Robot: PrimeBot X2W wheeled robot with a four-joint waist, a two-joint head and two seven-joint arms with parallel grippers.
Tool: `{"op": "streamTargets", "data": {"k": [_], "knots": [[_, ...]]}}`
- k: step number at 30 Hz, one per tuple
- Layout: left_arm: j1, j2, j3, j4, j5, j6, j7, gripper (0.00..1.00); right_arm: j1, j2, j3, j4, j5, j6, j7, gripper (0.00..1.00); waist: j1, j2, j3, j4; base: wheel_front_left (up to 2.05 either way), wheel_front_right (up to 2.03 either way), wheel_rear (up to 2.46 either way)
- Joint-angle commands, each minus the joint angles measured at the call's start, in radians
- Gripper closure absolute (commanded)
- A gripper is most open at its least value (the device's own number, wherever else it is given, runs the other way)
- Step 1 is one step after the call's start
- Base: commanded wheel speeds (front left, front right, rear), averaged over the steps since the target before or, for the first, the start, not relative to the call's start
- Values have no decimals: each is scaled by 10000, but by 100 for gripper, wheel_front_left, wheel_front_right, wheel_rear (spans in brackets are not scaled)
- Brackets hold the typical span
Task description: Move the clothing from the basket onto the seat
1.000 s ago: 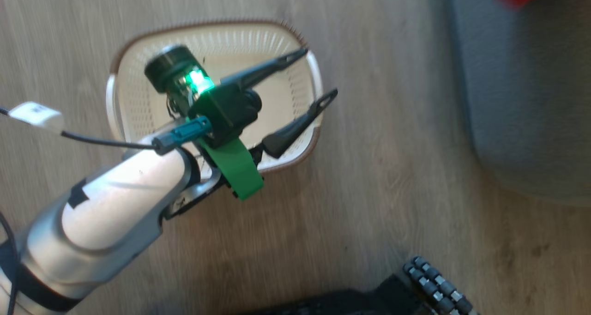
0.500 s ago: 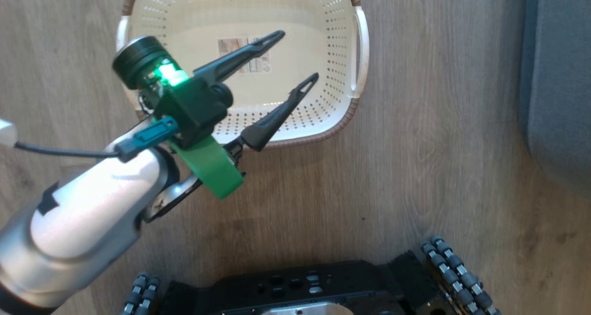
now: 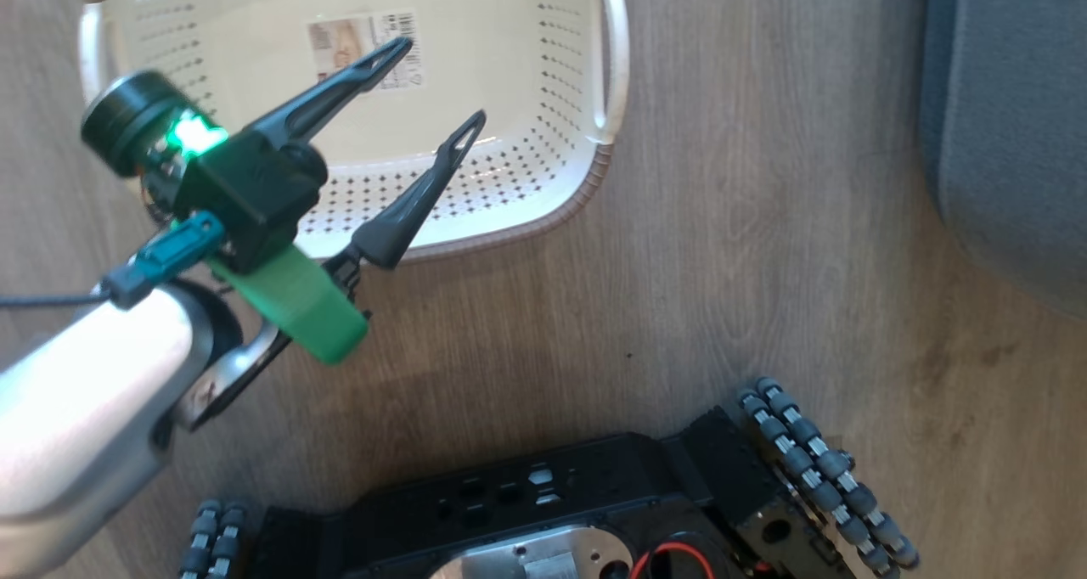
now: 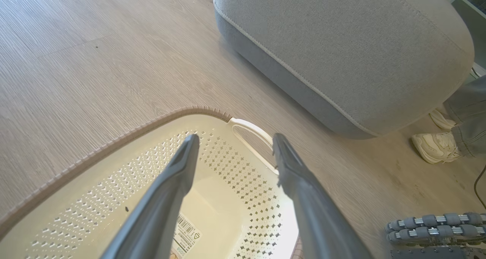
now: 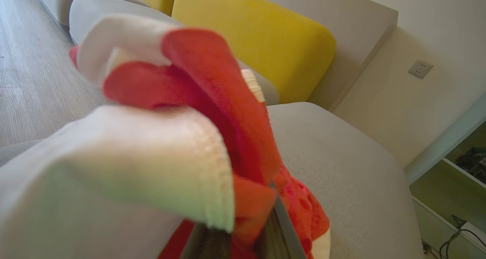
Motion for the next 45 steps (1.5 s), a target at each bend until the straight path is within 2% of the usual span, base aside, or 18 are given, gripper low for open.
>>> {"op": "streamTargets", "data": {"k": [1,4,5,6,7,8,14,23,30,36,38,45], "knots": [[252,402,387,-436,-22,83,60,0,248,-308,-110,-269,-98,-4,-63,100,-1,1,59,-112,0,0,0],[439,595,456,-634,-81,257,91,0,525,24,-76,184,-391,-4,-145,100,-1,1,17,-250,0,0,0],[484,644,476,-680,-100,306,108,0,564,108,-57,296,-470,-4,-211,90,-1,1,-16,-299,0,0,0],[512,679,487,-717,-118,340,130,0,605,170,-16,407,-563,-4,-269,69,-1,1,-57,-338,0,0,0],[527,703,496,-753,-131,361,144,0,638,219,35,505,-655,-4,-327,52,-1,1,-102,-377,0,0,0],[536,718,509,-776,-147,385,153,0,654,268,87,599,-727,-4,-383,0,-1,1,-154,-417,0,0,0],[593,613,478,-696,-223,406,65,0,815,355,950,1021,-816,-4,-717,0,-1,1,-683,-618,0,0,0],[1105,-25,400,363,-736,252,-784,0,2623,395,3664,554,201,-4,-1361,0,-1,1,-2719,-651,0,0,0],[1988,-620,713,1379,-1439,369,-1543,0,4756,763,5303,-1603,1604,-4,-956,0,-1,1,-4380,-345,0,0,0],[2707,-1299,1278,2280,-1663,587,-1790,0,6663,1373,5981,-3793,2080,-4,-712,0,-1,1,-5522,321,0,0,0],[2826,-1453,1382,2444,-1682,604,-1803,0,7003,1550,6138,-4095,2074,-4,-708,0,-1,1,-5719,472,0,0,0],[3695,-2432,2582,3401,-1520,924,-1823,0,8955,2993,6862,-5697,2044,-4,-746,0,-1,1,-6718,1601,0,0,0]]}}
